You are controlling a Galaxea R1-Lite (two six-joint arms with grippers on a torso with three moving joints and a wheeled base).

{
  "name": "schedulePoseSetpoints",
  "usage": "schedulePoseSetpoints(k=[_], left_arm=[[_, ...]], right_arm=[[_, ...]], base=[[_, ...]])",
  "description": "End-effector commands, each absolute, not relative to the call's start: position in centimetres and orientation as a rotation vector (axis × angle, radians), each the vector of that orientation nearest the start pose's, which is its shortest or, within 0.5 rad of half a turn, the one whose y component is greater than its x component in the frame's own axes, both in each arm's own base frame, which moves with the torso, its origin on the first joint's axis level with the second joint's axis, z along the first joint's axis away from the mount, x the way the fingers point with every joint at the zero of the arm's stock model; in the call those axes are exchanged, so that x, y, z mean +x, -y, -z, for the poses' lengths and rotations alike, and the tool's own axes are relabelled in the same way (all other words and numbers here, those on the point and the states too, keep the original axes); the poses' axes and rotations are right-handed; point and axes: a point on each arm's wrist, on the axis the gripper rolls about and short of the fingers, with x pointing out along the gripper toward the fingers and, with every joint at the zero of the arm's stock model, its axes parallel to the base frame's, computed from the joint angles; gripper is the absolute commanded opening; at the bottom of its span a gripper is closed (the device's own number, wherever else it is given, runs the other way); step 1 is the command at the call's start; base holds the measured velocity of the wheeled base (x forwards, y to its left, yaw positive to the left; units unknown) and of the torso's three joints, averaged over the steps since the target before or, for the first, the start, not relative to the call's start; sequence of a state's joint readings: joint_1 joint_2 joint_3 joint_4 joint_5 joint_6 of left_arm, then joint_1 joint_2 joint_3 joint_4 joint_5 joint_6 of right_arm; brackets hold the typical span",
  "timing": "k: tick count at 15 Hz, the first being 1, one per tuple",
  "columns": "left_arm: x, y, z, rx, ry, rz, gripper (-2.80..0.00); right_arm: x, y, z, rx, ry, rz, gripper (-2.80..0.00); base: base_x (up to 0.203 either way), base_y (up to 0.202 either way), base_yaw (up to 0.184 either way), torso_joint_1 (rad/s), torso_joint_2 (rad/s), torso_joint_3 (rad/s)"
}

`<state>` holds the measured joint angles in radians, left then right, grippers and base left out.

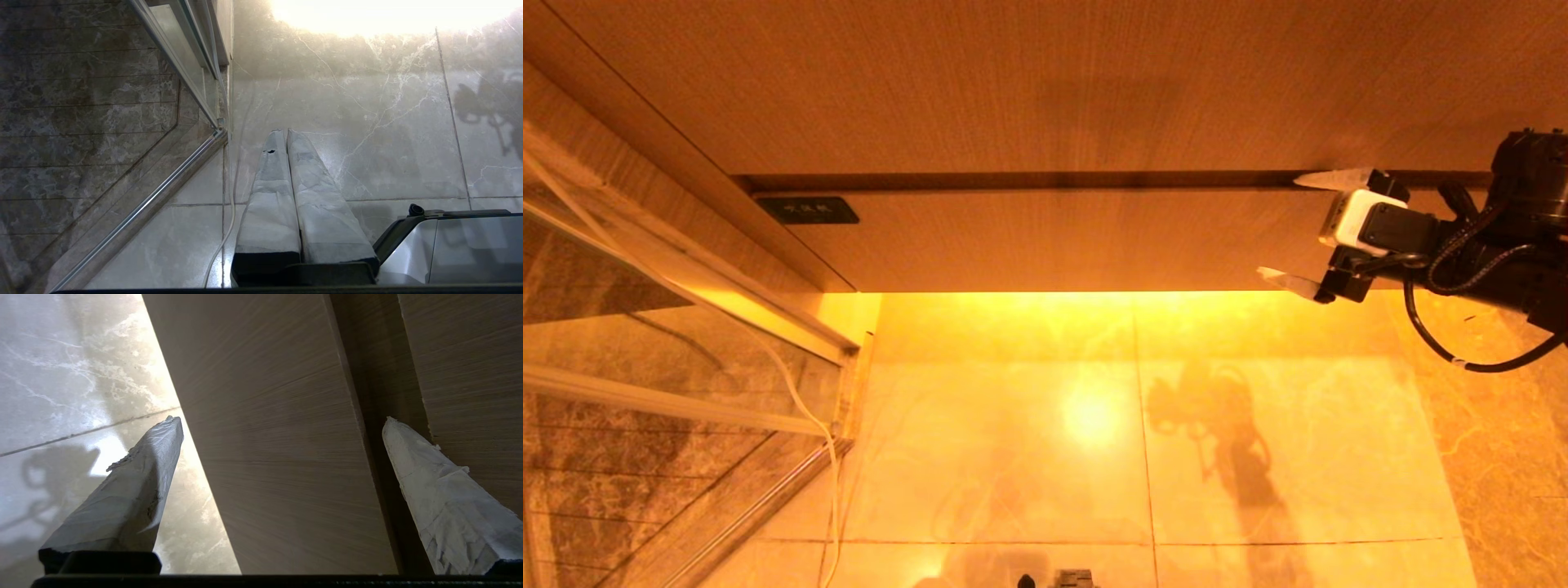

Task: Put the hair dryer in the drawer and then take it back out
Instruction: Pull open the drawer

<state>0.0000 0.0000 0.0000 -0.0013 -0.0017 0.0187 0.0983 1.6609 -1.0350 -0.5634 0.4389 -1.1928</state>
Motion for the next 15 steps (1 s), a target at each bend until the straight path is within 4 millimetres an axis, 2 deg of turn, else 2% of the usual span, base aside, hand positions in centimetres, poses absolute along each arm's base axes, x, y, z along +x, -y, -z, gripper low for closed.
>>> schedulePoseSetpoints(k=[1, 8, 15], left_arm=[[-2.3, 0.0, -7.5, 0.018, 0.000, 0.002, -2.80], [-2.3, 0.0, -7.5, 0.018, 0.000, 0.002, -2.80], [-2.3, 0.0, -7.5, 0.020, 0.000, 0.002, -2.80]], right_arm=[[31.9, -4.1, -24.8, -1.157, 0.264, -0.510, 0.00], [33.2, -4.2, -24.6, -1.170, 0.326, -0.468, 0.00], [33.5, -4.2, -22.3, -1.143, 0.191, -0.537, 0.00]], base=[[0.000, 0.000, 0.000, 0.000, 0.00, 0.000], [0.000, 0.000, 0.000, 0.000, 0.00, 0.000], [0.000, 0.000, 0.000, 0.000, 0.00, 0.000]])
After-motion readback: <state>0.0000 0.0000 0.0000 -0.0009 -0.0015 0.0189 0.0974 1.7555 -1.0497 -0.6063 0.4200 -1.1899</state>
